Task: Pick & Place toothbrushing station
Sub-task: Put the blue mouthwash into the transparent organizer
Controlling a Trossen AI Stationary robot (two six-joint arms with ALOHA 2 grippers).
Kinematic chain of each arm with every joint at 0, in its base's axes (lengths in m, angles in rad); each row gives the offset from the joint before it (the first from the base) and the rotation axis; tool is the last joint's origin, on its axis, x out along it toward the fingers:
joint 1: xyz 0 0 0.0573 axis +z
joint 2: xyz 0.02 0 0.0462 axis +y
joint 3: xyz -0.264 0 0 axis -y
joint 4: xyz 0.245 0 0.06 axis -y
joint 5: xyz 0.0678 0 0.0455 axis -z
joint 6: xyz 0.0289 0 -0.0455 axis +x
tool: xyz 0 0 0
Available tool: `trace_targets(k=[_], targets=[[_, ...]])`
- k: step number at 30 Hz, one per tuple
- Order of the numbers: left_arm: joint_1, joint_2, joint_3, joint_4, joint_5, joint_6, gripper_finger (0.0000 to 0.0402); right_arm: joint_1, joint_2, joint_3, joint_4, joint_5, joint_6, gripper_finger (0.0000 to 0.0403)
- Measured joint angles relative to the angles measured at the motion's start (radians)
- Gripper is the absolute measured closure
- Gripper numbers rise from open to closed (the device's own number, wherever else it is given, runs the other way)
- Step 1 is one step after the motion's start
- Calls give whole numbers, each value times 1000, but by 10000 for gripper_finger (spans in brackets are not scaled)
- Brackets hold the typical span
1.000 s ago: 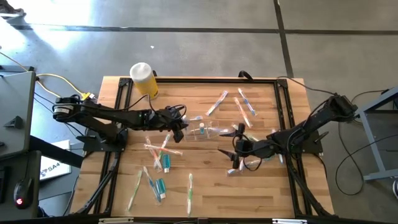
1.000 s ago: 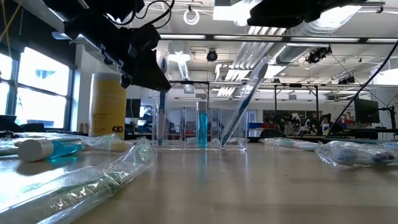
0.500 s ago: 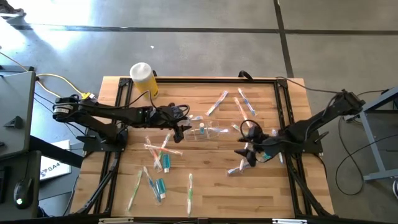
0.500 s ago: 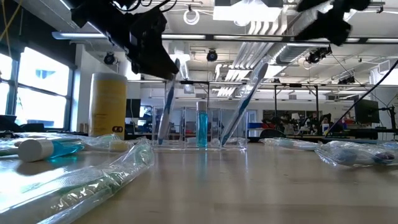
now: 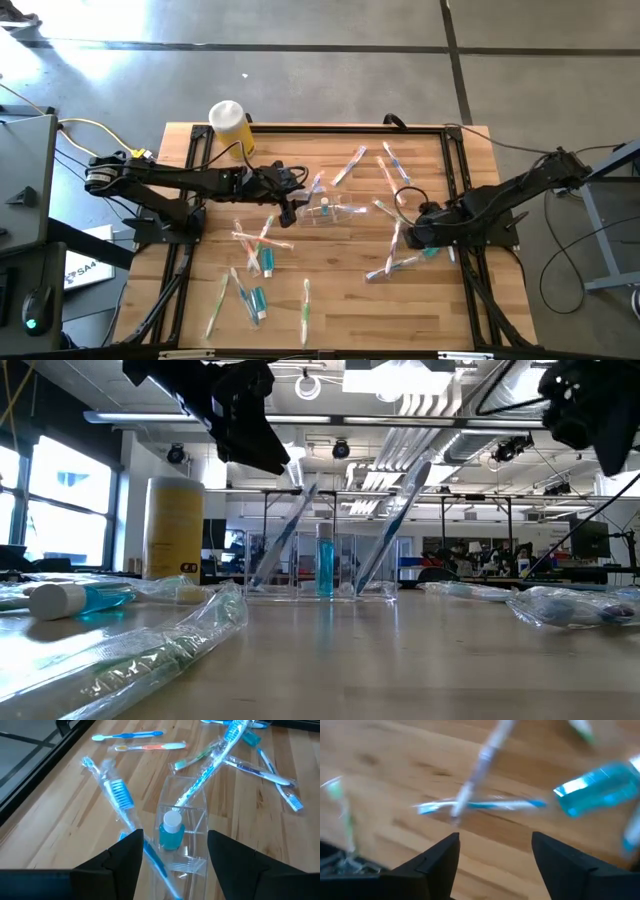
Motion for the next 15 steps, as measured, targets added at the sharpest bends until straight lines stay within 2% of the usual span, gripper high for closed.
trace_targets(k=[7, 10, 15], targets=[[0, 0, 0, -41, 1, 53, 184, 9, 85, 0, -55, -95, 192, 169], [0, 0, 0, -71, 2, 78, 184, 9, 121, 0, -58, -136, 204, 170], [0, 0, 0, -120, 2, 107, 184, 9, 146, -8, -57, -133, 217, 170]])
